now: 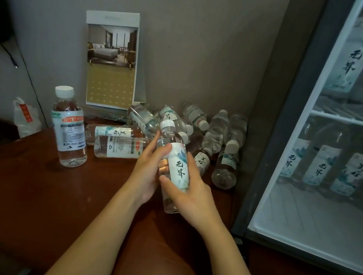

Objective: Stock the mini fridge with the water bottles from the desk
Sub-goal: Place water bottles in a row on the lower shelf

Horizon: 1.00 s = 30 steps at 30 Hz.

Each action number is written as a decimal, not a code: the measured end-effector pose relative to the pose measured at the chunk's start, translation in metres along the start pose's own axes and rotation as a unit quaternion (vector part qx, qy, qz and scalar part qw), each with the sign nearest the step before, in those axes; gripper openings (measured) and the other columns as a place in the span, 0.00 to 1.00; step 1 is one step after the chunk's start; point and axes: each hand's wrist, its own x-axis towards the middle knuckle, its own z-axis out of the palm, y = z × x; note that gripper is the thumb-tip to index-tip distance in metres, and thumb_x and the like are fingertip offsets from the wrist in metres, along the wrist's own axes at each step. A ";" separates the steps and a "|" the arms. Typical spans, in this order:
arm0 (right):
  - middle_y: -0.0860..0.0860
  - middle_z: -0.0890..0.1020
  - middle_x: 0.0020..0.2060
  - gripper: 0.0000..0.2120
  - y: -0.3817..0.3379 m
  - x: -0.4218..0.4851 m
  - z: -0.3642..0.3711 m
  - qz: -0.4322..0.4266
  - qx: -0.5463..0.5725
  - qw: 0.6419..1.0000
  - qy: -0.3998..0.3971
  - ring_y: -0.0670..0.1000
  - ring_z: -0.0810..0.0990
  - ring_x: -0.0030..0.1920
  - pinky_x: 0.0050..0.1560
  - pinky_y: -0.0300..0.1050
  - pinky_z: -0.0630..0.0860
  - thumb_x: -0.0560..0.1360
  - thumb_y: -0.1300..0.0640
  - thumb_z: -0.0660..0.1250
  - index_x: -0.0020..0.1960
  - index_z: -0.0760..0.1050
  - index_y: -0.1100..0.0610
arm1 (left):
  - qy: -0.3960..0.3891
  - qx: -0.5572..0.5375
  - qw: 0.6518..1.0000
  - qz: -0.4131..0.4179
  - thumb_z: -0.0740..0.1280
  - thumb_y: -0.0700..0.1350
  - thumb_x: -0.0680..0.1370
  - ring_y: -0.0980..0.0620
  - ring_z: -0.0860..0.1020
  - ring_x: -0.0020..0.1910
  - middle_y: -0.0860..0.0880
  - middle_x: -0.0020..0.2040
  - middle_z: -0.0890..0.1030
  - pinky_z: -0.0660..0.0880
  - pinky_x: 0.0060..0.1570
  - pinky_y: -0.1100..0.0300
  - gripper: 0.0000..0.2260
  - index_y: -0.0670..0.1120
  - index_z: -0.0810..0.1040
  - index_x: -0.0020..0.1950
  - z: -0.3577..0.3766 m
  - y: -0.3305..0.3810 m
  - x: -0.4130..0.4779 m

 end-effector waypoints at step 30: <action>0.31 0.63 0.62 0.56 0.037 -0.157 -0.191 -0.064 0.068 0.985 0.143 0.26 0.69 0.58 0.52 0.24 0.70 0.66 0.76 0.70 0.71 0.36 0.39 | -0.369 0.268 0.885 0.093 0.75 0.40 0.69 0.70 0.77 0.49 0.60 0.50 0.79 0.72 0.46 0.74 0.24 0.56 0.69 0.58 0.201 -0.047 -0.128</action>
